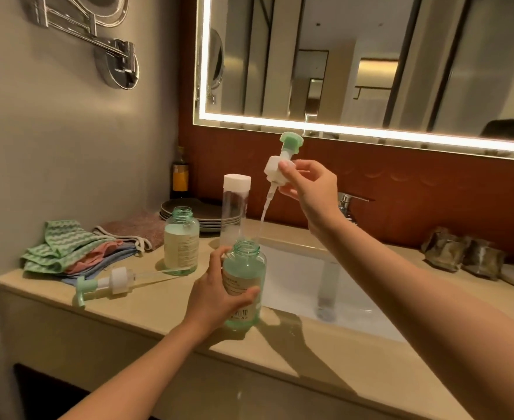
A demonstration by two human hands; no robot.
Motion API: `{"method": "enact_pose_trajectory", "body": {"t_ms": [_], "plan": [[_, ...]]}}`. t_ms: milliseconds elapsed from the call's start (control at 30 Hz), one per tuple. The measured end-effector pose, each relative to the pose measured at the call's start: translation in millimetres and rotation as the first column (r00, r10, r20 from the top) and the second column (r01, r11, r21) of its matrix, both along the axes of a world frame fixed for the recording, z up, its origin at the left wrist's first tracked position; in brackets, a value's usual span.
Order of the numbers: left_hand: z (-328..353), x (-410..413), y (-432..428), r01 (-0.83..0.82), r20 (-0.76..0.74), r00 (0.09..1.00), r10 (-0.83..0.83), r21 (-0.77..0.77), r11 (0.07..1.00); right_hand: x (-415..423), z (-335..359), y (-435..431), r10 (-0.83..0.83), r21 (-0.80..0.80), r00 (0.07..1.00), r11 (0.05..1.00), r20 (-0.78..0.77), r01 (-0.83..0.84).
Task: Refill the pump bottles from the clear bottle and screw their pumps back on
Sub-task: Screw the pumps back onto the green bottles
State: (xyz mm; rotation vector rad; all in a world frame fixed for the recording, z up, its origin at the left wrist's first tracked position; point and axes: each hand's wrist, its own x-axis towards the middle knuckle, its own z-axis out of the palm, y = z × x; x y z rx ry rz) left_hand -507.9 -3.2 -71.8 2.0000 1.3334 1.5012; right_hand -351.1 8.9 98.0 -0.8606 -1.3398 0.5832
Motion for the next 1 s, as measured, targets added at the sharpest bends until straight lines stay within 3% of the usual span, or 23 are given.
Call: {"method": "enact_pose_trajectory", "body": {"t_ms": [333, 633, 1000], "plan": [[-5, 1, 3, -0.008, 0.024, 1.000, 0.008, -0.014, 1.000, -8, -19, -7, -0.026, 0.069, 0.999, 0.997, -0.042, 0.029], [-6, 0, 4, 0.014, 0.024, 1.000, -0.013, -0.034, 0.999, -18, -76, -19, 0.016, 0.008, 0.968, 1.000, 0.249, -0.019], [-5, 1, 4, 0.004, 0.031, 0.999, -0.003, -0.023, 1.000, -16, -82, -27, 0.056, 0.016, 0.952, 0.998, 0.301, -0.064]]}}
